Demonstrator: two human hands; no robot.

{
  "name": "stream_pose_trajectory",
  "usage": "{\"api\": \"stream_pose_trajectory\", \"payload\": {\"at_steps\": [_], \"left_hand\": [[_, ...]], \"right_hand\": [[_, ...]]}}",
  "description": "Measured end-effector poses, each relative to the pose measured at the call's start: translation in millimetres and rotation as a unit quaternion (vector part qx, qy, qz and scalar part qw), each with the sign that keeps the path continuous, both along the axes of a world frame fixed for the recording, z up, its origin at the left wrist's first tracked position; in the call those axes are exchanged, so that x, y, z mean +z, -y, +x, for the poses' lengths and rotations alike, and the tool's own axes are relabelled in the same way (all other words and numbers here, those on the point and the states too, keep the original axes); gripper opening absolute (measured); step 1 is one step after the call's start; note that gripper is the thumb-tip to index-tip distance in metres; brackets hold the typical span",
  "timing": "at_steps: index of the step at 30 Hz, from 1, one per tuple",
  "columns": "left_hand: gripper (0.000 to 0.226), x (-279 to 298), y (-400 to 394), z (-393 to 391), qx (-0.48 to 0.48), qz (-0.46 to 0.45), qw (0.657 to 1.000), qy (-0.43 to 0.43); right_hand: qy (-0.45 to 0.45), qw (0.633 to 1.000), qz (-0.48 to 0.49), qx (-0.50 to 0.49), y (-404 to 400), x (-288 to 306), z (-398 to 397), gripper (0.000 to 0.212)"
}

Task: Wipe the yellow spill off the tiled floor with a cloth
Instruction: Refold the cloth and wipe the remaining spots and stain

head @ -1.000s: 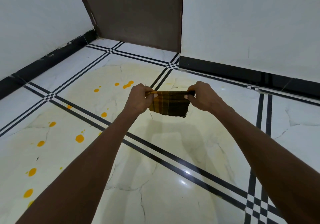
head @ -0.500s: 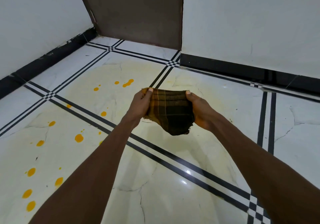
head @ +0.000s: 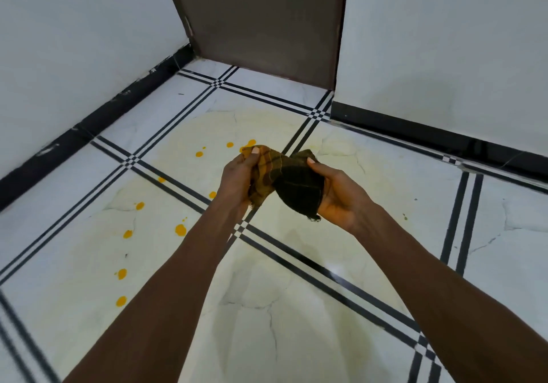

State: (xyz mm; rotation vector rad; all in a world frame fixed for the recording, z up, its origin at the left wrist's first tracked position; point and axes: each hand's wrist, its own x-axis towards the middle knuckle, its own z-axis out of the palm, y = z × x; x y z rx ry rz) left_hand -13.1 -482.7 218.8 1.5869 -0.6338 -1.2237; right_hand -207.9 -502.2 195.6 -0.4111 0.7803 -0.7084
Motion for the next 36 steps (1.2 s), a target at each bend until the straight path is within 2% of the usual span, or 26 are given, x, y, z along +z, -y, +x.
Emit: {"api": "stream_pose_trajectory", "payload": {"at_steps": [5, 11, 15, 18, 22, 28, 36], "left_hand": [[0.032, 114, -29, 30, 0.03, 0.029, 0.999, -0.012], [0.03, 258, -86, 78, 0.07, 0.064, 0.995, -0.012], [0.029, 311, -134, 100, 0.093, 0.094, 0.991, -0.011], [0.028, 339, -175, 131, 0.114, 0.095, 0.989, 0.003], [0.023, 351, -228, 172, 0.121, 0.103, 0.987, 0.001], [0.021, 353, -308, 255, 0.083, 0.118, 0.989, -0.026], [0.02, 313, -324, 315, 0.043, 0.154, 0.987, -0.032]], "right_hand": [[-0.011, 0.999, -0.023, 0.02, -19, 121, 23, 0.039], [-0.026, 0.999, 0.004, 0.024, -61, 285, 68, 0.037], [-0.039, 0.998, 0.001, 0.04, -105, 355, 106, 0.03], [-0.062, 0.996, 0.003, 0.058, -142, 385, 143, 0.03], [-0.076, 0.995, 0.033, 0.058, -187, 397, 187, 0.03], [-0.06, 0.998, 0.017, 0.029, -256, 391, 257, 0.034], [-0.062, 0.995, 0.071, -0.042, -297, 342, 314, 0.038]]}}
